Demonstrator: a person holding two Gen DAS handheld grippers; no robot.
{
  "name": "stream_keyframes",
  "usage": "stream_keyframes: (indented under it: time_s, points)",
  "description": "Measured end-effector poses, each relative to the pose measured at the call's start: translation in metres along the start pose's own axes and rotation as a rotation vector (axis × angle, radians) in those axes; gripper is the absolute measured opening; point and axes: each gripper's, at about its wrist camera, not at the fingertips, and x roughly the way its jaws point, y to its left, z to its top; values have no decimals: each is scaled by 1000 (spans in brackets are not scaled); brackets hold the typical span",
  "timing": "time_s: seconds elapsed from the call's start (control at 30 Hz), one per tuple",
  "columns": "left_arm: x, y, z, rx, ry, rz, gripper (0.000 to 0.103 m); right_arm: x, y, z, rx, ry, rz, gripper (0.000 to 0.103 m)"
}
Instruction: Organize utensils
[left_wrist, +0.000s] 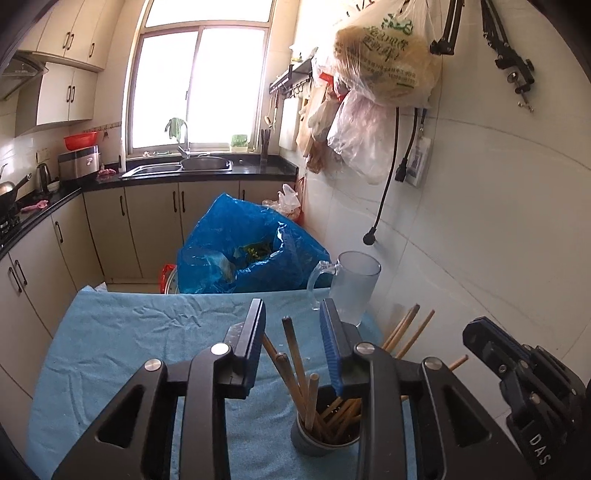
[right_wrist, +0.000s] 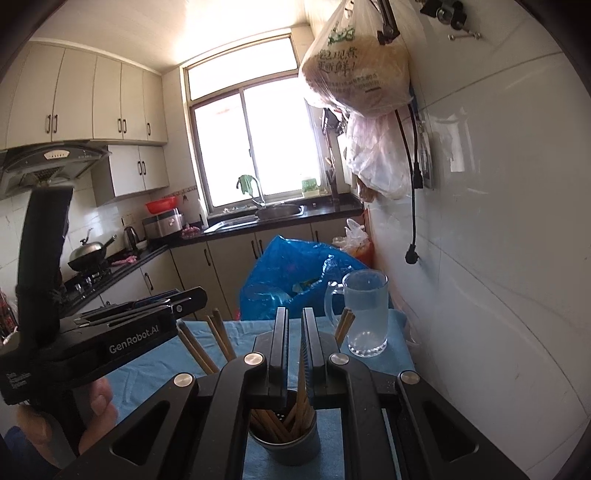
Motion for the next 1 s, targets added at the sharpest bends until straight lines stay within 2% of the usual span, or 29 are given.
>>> stream_keyframes:
  time_s: [0.1, 0.13, 0.2, 0.23, 0.27, 0.37, 0.43, 0.53, 0.63, 0.83, 1.0]
  points:
    - [-9, 2, 3, -10, -15, -2, 29, -10, 2, 5, 3, -23, -7, 9]
    - [-13, 3, 3, -12, -23, 1, 29, -14, 2, 7, 5, -30, -6, 14]
    - [-20, 5, 3, -16, -33, 9, 33, -22, 3, 10, 7, -49, -20, 30]
    - [-25, 7, 2, -19, -41, 15, 36, -28, 3, 11, 7, -64, -36, 45]
    - [-30, 9, 1, -19, -46, 21, 37, -33, 4, 11, 5, -80, -48, 55]
    - [-42, 17, -4, -24, -58, 49, 52, -47, 4, 9, -2, -107, -86, 66]
    - [-52, 24, -14, -22, -64, 93, 70, -54, 5, 4, -6, -101, -126, 76]
    - [-69, 36, -37, -21, -49, 120, 80, -62, 11, -10, -29, -74, -194, 85]
    - [-82, 46, -63, -34, 1, 120, 82, -66, 17, -26, -52, -36, -242, 96]
    - [-105, 63, -117, -12, 98, 205, 86, -80, 29, -61, -48, 34, -284, 98]
    - [-127, 81, -151, -24, 137, 278, 87, -95, 42, -85, -32, 70, -306, 98]
